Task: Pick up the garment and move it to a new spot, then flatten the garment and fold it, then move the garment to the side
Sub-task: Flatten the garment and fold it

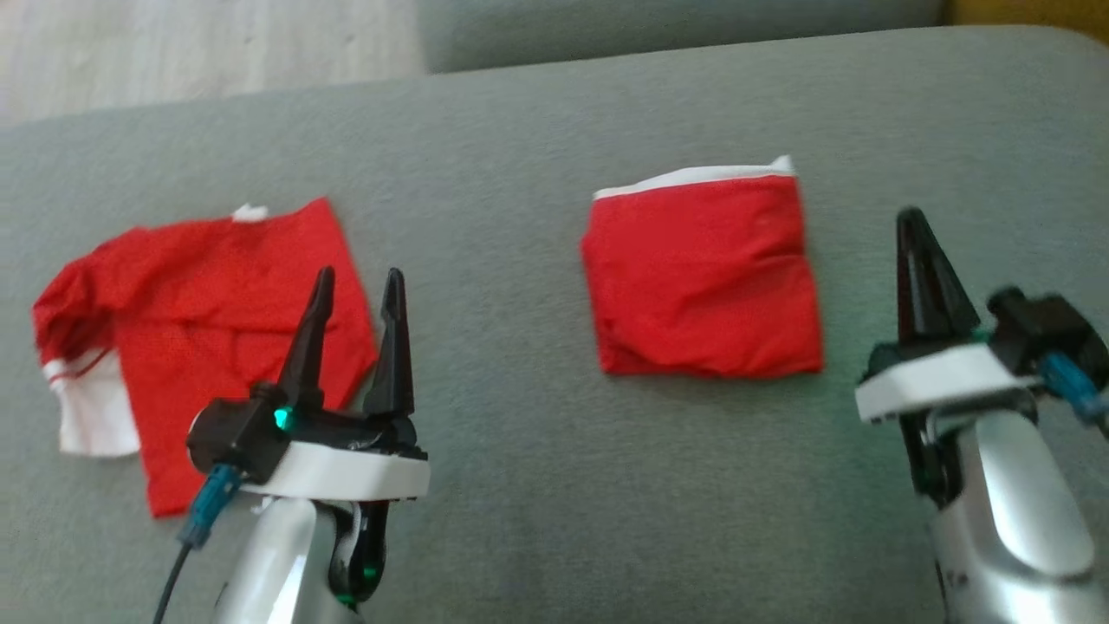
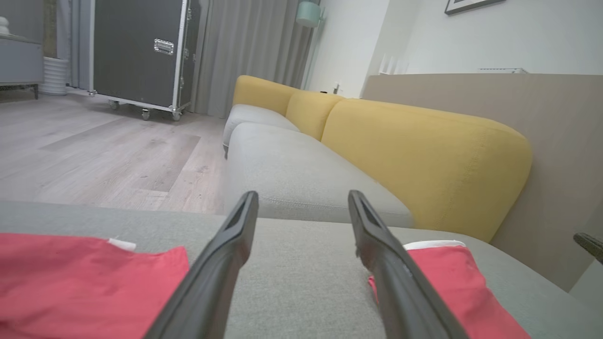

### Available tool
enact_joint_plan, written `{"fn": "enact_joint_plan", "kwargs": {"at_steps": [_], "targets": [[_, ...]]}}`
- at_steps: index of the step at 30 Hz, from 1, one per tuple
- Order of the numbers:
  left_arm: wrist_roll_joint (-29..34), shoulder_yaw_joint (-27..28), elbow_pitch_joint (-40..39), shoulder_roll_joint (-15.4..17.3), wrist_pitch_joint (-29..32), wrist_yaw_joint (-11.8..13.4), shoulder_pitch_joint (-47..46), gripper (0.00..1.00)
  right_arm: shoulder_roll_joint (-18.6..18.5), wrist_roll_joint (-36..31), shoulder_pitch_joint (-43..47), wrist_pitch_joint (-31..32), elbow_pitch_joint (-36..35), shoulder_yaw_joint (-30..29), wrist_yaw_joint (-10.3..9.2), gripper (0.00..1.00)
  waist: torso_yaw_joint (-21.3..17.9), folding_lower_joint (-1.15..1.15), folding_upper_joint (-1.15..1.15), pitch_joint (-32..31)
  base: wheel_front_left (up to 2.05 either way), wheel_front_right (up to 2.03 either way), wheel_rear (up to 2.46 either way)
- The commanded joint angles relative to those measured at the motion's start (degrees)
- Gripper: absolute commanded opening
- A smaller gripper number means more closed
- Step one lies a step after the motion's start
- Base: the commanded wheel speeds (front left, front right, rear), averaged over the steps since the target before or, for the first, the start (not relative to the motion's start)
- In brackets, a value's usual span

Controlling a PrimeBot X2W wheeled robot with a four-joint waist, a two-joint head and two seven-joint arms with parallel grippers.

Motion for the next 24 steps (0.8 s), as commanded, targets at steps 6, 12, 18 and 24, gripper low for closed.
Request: {"fn": "enact_joint_plan", "kwargs": {"at_steps": [6, 12, 18, 24], "targets": [[-0.4, -0.1, -2.0, 0.4, -0.3, -0.5, -3.8, 1.0, -1.2, 0.3, -9.9, 5.2, 6.3, 2.3, -0.05, 0.0, 6.5, -0.01, 0.0, 4.6, 0.0, 0.0, 0.0], [-1.2, -1.9, -1.9, 0.4, -0.3, -0.3, -4.9, 1.0, -3.1, -1.7, -15.7, 8.2, 15.8, 1.7, -0.05, 0.0, 10.0, -0.01, 0.0, 6.4, 0.0, 0.0, 0.0], [-1.7, -2.9, -1.9, 0.4, -0.3, 0.0, -5.8, 1.0, -4.8, -4.7, -20.8, 8.7, 28.3, -1.1, -0.05, 0.0, 12.2, -0.01, 0.0, 7.8, 0.0, 0.0, 0.0], [-1.5, -2.9, -1.6, 0.4, -0.3, 0.2, -5.9, 1.0, -3.7, -5.3, -24.8, 3.8, 34.7, 0.7, -0.05, 0.0, 12.4, -0.01, 0.0, 7.4, 0.0, 0.0, 0.0]]}}
